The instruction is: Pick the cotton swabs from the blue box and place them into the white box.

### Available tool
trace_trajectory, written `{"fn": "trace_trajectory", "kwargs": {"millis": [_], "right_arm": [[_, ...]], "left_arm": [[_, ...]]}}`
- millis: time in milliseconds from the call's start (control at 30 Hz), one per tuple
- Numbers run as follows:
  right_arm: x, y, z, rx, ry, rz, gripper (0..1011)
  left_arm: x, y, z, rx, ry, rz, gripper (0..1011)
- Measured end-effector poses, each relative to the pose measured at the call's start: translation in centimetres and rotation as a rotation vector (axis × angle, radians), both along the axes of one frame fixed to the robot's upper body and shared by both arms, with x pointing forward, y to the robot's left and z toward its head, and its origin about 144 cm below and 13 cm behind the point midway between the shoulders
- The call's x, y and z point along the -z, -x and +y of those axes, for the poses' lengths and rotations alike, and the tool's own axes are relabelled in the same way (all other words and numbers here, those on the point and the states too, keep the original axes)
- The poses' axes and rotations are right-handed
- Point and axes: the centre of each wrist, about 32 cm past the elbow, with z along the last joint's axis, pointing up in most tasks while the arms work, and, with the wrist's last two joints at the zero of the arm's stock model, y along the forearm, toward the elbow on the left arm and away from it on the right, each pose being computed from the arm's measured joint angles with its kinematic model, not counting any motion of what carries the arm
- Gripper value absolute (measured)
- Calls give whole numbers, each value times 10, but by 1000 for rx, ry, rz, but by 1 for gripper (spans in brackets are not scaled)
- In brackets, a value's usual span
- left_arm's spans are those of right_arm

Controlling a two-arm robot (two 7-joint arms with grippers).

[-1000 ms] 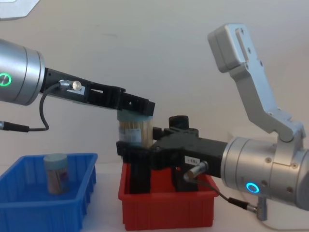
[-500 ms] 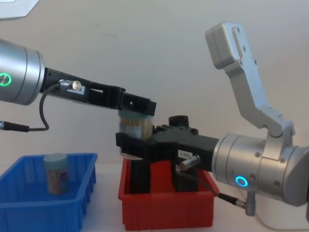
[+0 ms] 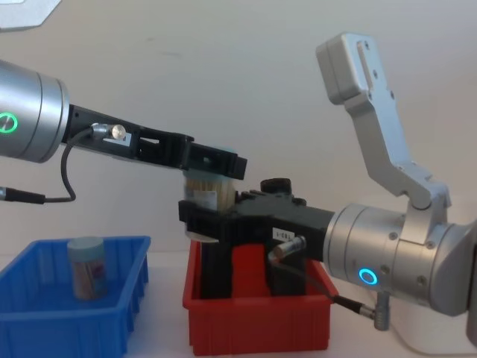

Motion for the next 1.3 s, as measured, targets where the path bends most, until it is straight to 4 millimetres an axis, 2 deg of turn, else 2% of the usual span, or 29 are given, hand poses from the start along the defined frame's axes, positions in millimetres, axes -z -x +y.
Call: {"fn": "trace_trajectory", "kwargs": {"millis": [300, 667, 1000, 1300], "right_arm": [[1, 1, -2, 54, -3, -8, 636], [1, 6, -15, 181, 0, -43, 636], [0, 13, -41, 325, -11, -70, 636], [-1, 21, -75, 482, -33, -76, 636]], "left_arm": [[0, 0, 0, 0, 0, 0, 1004], [0, 0, 0, -1, 0, 0, 1004], [0, 0, 0, 0, 0, 0, 1004], [0, 0, 0, -1, 0, 0, 1004]]}}
